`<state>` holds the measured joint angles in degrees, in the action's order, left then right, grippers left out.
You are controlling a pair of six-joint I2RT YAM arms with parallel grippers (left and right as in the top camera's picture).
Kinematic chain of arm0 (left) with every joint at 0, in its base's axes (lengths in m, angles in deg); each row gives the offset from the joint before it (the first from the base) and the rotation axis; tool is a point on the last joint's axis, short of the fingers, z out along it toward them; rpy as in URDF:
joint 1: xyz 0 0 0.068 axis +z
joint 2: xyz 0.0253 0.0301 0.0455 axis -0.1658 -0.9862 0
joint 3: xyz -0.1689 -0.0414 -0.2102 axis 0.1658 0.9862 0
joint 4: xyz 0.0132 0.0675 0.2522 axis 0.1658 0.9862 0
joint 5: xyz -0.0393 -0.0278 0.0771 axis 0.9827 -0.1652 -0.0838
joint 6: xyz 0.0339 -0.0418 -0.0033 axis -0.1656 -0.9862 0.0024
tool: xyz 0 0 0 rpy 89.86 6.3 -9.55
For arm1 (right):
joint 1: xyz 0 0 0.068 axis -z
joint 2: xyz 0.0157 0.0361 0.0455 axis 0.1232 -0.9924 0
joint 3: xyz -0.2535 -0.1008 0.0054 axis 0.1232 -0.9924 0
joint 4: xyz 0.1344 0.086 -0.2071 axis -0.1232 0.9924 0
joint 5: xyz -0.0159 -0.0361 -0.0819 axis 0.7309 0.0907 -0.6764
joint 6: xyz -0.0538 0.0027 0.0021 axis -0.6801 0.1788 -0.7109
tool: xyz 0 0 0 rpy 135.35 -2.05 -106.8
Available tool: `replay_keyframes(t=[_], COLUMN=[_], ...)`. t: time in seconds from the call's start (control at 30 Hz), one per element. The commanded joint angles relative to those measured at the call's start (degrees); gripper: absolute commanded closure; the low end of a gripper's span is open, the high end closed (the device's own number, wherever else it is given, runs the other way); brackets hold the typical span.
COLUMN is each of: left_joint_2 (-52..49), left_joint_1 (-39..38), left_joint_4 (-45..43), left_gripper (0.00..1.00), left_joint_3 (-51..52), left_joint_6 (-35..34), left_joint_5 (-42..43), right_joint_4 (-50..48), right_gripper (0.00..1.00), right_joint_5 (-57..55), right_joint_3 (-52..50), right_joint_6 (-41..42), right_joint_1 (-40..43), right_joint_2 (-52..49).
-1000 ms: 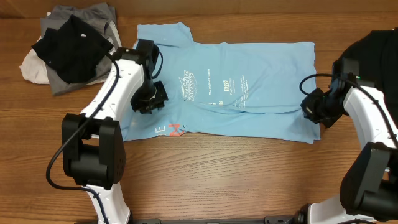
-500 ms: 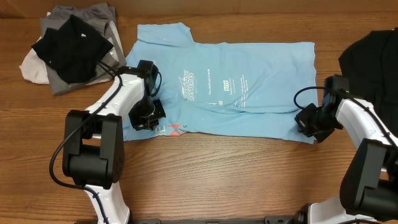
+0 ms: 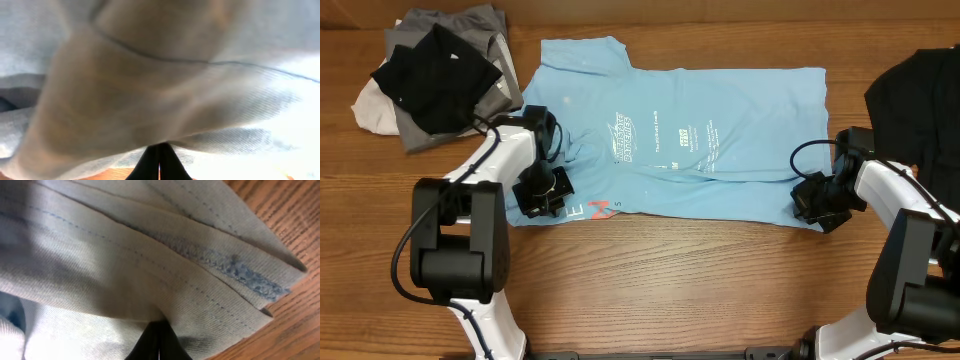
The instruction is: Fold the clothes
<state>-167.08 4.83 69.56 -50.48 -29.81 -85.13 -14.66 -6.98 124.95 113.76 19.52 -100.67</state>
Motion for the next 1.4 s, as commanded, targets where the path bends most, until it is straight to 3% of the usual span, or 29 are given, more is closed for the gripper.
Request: replay_keyframes(t=[0.0,0.3,0.43,0.8,1.17,1.37], left_joint_2=[1.16,1.18,1.18,1.68,15.82,21.09], left_joint_1=[2.16,3.41,3.41,3.41,3.34,3.17], left_joint_4=[0.42,5.27,6.97,11.85,16.48,9.97], left_gripper=[0.96,0.96,0.96,0.96,0.96,0.95], left_joint_3=[1.16,1.16,1.16,1.16,1.16,1.14], left_joint_6=[1.33,1.68,1.51,-0.92,-3.85,-0.37], left_joint_5=[-0.66,-0.66,-0.66,-0.76,-2.21,-0.07], right_joint_4=[1.33,2.29,4.79,5.2,9.03,7.63], right_gripper=[0.96,0.96,0.96,0.96,0.96,0.96], right_joint_5=[-1.79,-3.54,-6.58,-6.71,-10.25,-8.37], right_joint_3=[-0.92,-0.9,-0.9,-0.81,2.99,3.74], right_joint_6=[4.46,5.64,10.08,10.03,9.57,6.51], right_joint_1=[1.53,4.81,5.51,6.34,8.2,8.15], right_joint_2=[-2.32,-2.32,-2.29,-1.73,4.17,5.42])
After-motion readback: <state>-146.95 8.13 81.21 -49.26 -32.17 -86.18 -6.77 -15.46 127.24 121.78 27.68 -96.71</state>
